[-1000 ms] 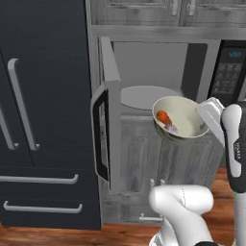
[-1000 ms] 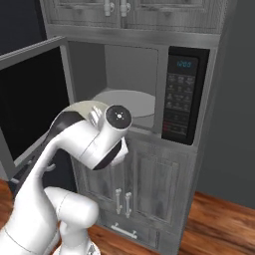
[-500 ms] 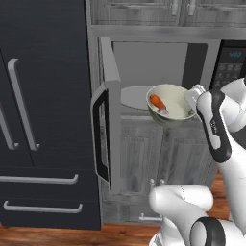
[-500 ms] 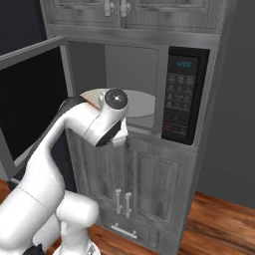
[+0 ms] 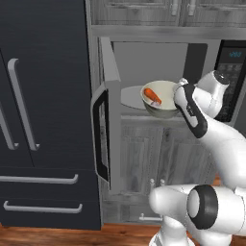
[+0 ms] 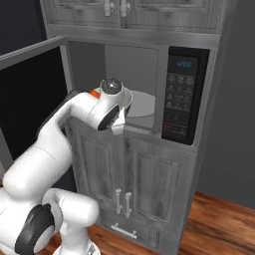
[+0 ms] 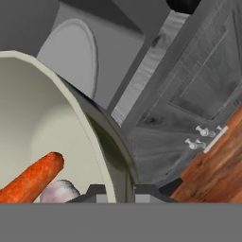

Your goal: Place the bowl containing the garlic and carrot in the microwave. Close the microwave door and press the start button to microwave the meal.

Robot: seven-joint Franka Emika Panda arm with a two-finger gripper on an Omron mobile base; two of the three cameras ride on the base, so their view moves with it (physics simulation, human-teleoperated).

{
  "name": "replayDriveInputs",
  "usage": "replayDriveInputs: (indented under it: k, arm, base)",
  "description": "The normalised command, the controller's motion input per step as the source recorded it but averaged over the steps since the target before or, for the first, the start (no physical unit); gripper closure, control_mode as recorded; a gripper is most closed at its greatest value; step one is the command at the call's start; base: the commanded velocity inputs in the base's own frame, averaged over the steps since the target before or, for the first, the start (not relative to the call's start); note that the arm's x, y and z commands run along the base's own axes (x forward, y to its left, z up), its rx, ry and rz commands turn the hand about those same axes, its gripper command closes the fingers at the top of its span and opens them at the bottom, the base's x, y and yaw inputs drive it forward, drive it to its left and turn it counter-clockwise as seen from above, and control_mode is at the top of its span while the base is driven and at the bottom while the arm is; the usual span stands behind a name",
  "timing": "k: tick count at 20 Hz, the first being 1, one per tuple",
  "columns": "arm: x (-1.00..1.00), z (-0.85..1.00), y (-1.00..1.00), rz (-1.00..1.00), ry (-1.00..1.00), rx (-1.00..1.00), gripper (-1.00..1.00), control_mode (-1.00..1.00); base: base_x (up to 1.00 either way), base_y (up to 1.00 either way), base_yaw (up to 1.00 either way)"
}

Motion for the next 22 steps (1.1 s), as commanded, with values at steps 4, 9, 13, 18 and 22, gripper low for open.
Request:
replayDriveInputs:
  k: [4, 9, 13, 18, 22]
  arm:
    - [0.69, 0.00, 0.00, -0.07, 0.14, 0.00, 1.00, -1.00]
    - [0.61, 0.00, 0.00, -0.04, 0.03, 0.00, 1.00, -1.00]
    - [0.61, -0.15, -0.07, -0.02, 0.00, 0.00, 1.00, -1.00]
    - [0.56, -0.26, -0.12, 0.00, 0.01, 0.00, 1.00, -1.00]
    - [0.46, -0.26, -0.16, 0.00, 0.03, 0.02, 1.00, -1.00]
  base:
    - [0.00, 0.00, 0.00]
    - [0.00, 0.00, 0.00]
    - [0.00, 0.00, 0.00]
    - [0.00, 0.00, 0.00]
    - [0.00, 0.00, 0.00]
